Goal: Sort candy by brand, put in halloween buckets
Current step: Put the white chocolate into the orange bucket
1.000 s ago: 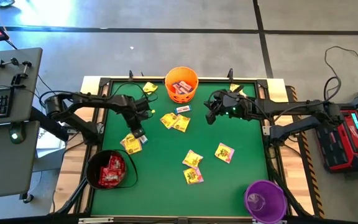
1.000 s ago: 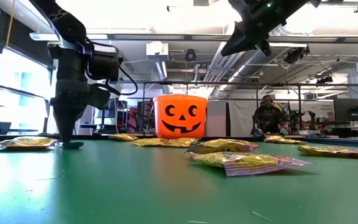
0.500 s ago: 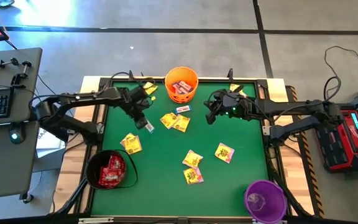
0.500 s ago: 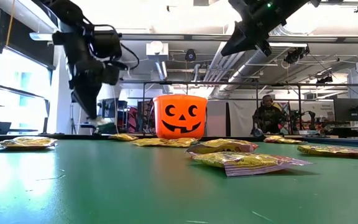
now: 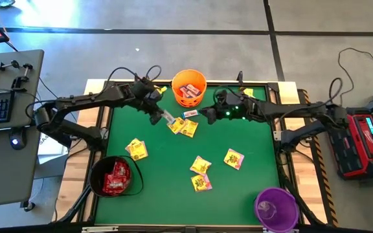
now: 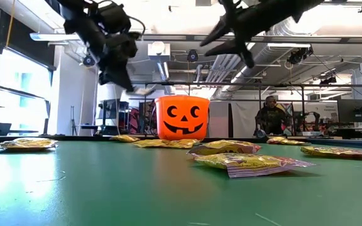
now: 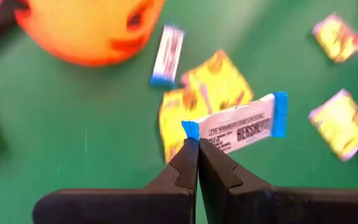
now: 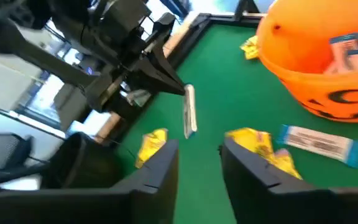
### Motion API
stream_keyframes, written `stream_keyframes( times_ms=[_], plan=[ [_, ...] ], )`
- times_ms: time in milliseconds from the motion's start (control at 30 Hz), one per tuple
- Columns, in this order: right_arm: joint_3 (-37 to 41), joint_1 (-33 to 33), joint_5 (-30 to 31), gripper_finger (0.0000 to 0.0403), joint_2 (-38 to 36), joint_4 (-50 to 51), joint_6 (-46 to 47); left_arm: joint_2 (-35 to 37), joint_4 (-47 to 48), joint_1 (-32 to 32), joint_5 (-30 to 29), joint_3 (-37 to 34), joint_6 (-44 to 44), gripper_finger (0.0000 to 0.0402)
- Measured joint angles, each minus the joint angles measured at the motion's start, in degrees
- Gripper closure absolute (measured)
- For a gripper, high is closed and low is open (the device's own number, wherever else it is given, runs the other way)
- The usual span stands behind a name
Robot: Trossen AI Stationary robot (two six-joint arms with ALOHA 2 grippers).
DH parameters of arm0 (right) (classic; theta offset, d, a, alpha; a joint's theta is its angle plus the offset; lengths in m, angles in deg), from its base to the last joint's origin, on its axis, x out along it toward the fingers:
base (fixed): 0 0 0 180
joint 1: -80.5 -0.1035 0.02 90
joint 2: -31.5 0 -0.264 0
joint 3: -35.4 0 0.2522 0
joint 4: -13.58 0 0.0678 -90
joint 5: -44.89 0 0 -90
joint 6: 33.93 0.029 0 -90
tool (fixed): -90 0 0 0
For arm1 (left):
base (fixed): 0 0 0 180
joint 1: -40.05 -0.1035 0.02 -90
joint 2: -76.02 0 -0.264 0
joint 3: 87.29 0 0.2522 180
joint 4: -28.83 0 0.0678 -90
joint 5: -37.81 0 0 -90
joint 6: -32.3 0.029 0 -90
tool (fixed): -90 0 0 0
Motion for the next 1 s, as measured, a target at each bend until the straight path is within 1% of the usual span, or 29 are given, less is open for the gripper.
stream_keyframes(
  times_ms=[167, 267, 333, 500, 633, 767, 867, 1000],
  plan=[
    [-5.0, 1.1, -1.1, 0.0236, 5.3, -1.4, 0.4, 0.0, -4.9, 0.0, -0.1, 2.8, -2.2, 0.0401],
    [-9.1, 2.3, -4.6, 0.0214, 8.7, -1.2, 0.4, 0.0, -5.7, 0.1, -0.1, 5.0, -2.1, 0.0401],
    [-11.9, 3.2, -6.3, 0.0207, 10.7, 0.5, 0.4, 0.0, -5.7, 0.1, -0.1, 6.5, -1.3, 0.0401],
    [-18.9, 5.4, -12.2, 0.0207, 15.3, 6.3, -0.1, 0.0, -5.5, 0.2, 0.3, 8.9, -1.2, 0.0401],
    [-23.9, 6.0, -16.9, 0.0208, 18.8, 9.0, -3.2, 0.0, -5.2, 0.3, 0.8, 10.2, -1.2, 0.0401],
    [-28.9, 6.0, -17.3, 0.0208, 21.8, 12.2, -6.0, 0.0, -5.2, 1.2, 1.2, 11.0, -0.7, 0.0401],
    [-31.3, 6.0, -15.9, 0.0214, 23.1, 14.7, -7.6, 0.0, -5.2, 1.8, 1.2, 11.0, -0.6, 0.0401],
    [-32.0, 6.0, -15.2, 0.0247, 23.2, 15.6, -9.7, 0.0, -5.5, 2.2, 1.2, 11.0, -0.7, 0.0401]
  ],
)
